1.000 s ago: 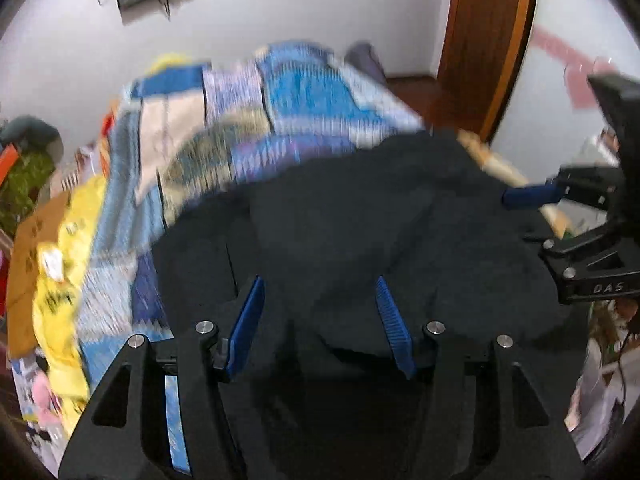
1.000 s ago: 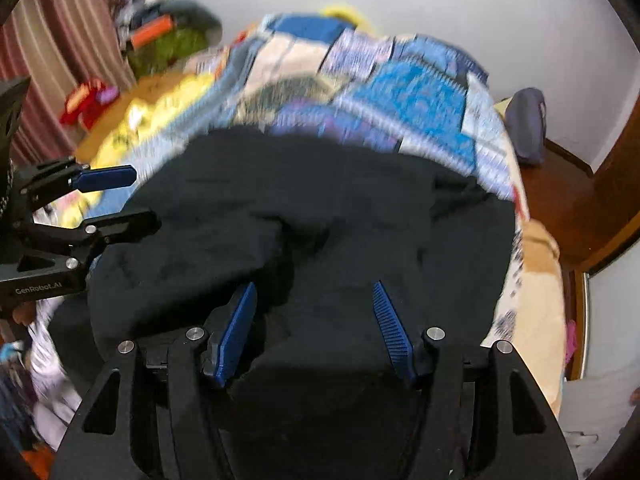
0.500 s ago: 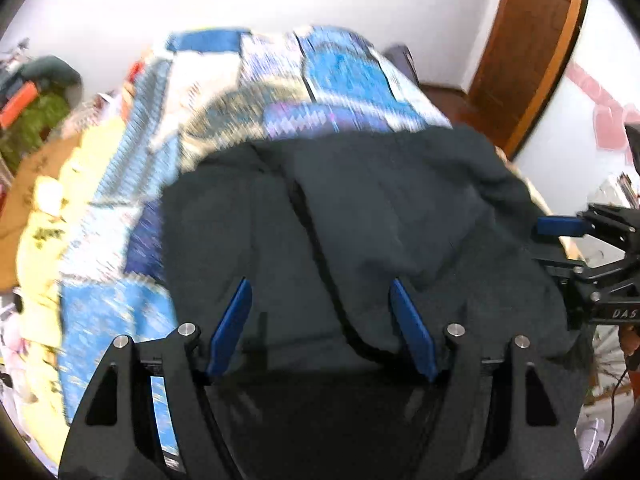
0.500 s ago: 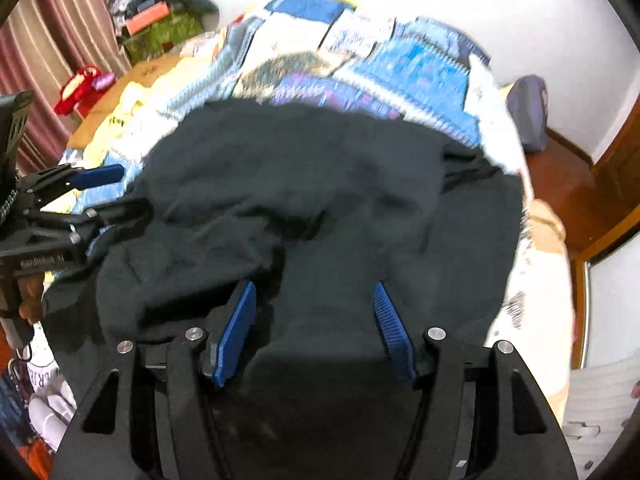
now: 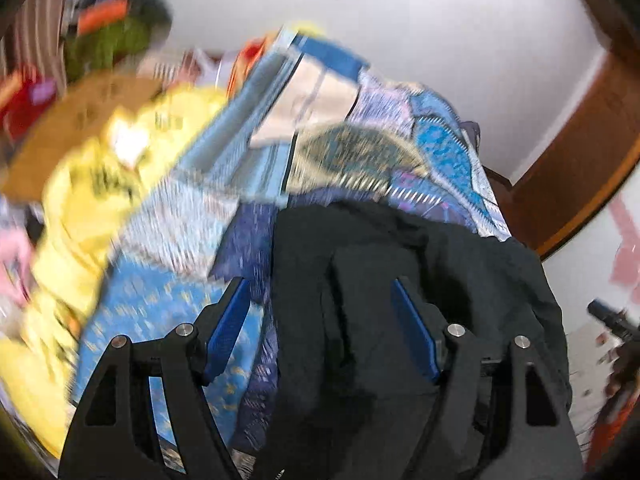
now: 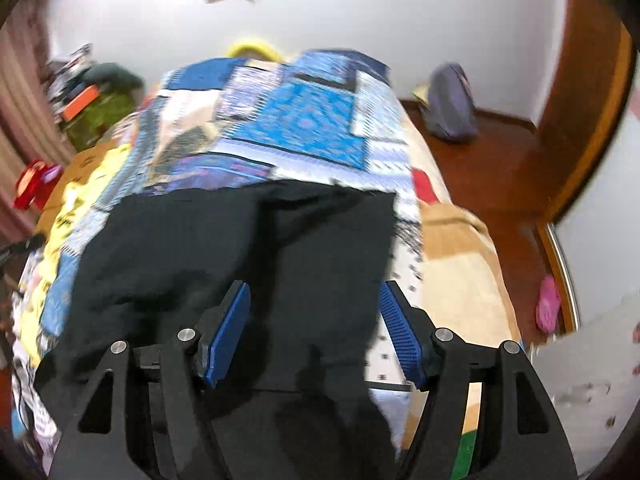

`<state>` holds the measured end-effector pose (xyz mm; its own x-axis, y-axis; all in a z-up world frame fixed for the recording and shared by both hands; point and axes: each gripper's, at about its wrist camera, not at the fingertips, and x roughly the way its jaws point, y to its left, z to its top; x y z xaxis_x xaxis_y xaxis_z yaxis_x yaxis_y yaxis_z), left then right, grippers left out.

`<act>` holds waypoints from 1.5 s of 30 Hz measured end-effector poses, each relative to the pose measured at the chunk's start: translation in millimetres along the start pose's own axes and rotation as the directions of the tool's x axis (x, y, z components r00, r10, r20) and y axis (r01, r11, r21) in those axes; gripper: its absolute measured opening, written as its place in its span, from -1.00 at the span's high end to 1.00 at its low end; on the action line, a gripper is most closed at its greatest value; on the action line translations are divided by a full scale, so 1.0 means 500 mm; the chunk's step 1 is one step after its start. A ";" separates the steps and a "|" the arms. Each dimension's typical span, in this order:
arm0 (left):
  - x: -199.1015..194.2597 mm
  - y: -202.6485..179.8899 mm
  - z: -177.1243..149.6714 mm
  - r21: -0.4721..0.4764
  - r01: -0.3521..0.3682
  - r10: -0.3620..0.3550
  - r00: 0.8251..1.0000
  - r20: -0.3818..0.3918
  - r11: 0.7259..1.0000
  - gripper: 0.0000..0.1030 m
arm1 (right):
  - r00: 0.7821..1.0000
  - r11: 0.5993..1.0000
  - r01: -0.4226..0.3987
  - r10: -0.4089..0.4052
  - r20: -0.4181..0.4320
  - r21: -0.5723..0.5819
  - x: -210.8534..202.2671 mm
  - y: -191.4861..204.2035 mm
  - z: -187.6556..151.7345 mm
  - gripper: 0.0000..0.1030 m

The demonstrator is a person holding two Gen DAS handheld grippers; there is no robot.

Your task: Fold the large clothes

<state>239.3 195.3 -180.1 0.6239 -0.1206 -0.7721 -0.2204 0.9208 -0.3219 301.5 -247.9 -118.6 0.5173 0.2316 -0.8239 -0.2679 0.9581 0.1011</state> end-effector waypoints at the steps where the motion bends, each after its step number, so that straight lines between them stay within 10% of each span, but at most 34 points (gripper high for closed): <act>1: 0.023 0.017 -0.005 -0.035 0.013 -0.014 0.999 -0.036 0.999 -0.40 | 1.000 1.000 0.012 -0.012 -0.021 0.014 0.015 -0.013 -0.001 -0.23; 8: 0.177 0.078 -0.051 -0.191 0.112 -0.155 0.960 -0.232 0.975 -0.40 | 0.980 0.999 0.024 -0.015 -0.201 0.045 0.144 -0.067 -0.020 -0.23; 17: 0.260 0.071 -0.034 -0.213 0.200 -0.253 0.932 -0.259 0.956 -0.40 | 0.967 0.980 -0.112 0.145 -0.211 0.163 0.248 -0.109 -0.003 -0.23; 20: 0.265 0.052 -0.020 -0.149 0.193 -0.225 0.943 -0.245 0.970 -0.37 | 0.962 0.964 -0.141 0.187 -0.198 0.227 0.264 -0.117 0.008 -0.22; 26: 0.238 0.026 0.002 -0.041 0.123 -0.129 0.975 -0.180 0.992 0.41 | 0.960 0.967 -0.139 0.185 -0.210 0.215 0.274 -0.090 0.038 0.80; 37: 0.228 -0.002 0.161 0.025 -0.048 0.050 0.996 -0.079 0.999 0.74 | 0.990 0.989 -0.129 0.133 -0.040 0.078 0.185 -0.004 0.163 0.85; 45: 0.268 0.017 0.243 0.023 -0.105 0.106 0.992 -0.067 0.994 0.77 | 0.999 0.998 -0.039 0.040 -0.022 0.058 0.264 0.031 0.202 0.85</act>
<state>412.1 232.1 -219.9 0.5455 -0.0470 -0.8368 -0.2670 0.9367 -0.2266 447.8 -185.3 -169.6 0.4881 0.2663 -0.8311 -0.2407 0.9565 0.1651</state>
